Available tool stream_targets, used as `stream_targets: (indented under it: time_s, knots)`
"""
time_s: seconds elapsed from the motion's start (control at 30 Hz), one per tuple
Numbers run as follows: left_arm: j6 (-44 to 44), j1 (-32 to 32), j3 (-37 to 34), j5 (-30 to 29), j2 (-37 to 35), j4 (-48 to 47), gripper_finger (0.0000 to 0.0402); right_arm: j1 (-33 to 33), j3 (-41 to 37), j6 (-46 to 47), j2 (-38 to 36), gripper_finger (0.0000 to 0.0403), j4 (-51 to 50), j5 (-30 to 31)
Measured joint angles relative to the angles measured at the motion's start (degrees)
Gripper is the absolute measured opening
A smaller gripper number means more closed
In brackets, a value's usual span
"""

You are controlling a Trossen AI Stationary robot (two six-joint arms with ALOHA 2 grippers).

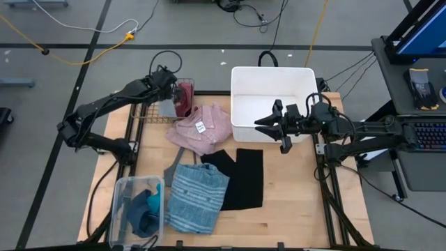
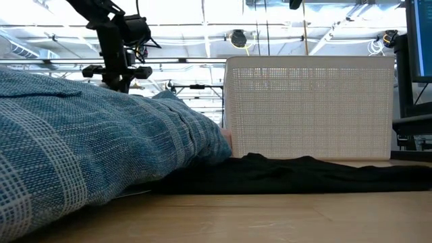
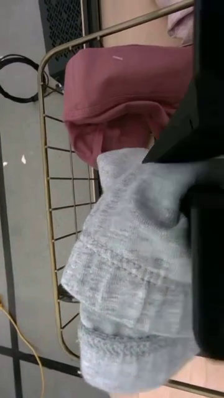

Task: Pick & Place Cloths
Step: Put the gray underwear into the gold wire basket, then put the black underwear into the gold wire basket

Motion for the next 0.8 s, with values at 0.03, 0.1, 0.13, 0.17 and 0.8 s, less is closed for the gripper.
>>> stream_targets:
  time_s: [0.03,0.1,0.13,0.17,0.8]
  knots:
    - [-0.4,-0.1,0.0,0.0,0.0,0.0,0.0074,0.0,0.0,0.0,0.0,0.0086,0.0,0.0]
    - [-1.1,0.0,0.0,0.1,0.0,0.0,0.01,0.0,0.0,0.0,0.0,0.0086,-0.1,0.0]
    - [-1.1,0.0,0.0,0.3,0.0,0.0,0.0112,0.0,0.0,0.0,0.0,0.0086,-0.1,0.0]
    - [-1.1,0.0,0.0,0.5,0.0,0.0,0.0124,0.0,0.0,0.0,0.0,0.0086,-0.1,0.0]
    - [6.5,-8.3,5.7,13.2,-9.6,6.6,0.0133,0.0,0.0,0.0,0.0,0.0087,-0.1,-0.1]
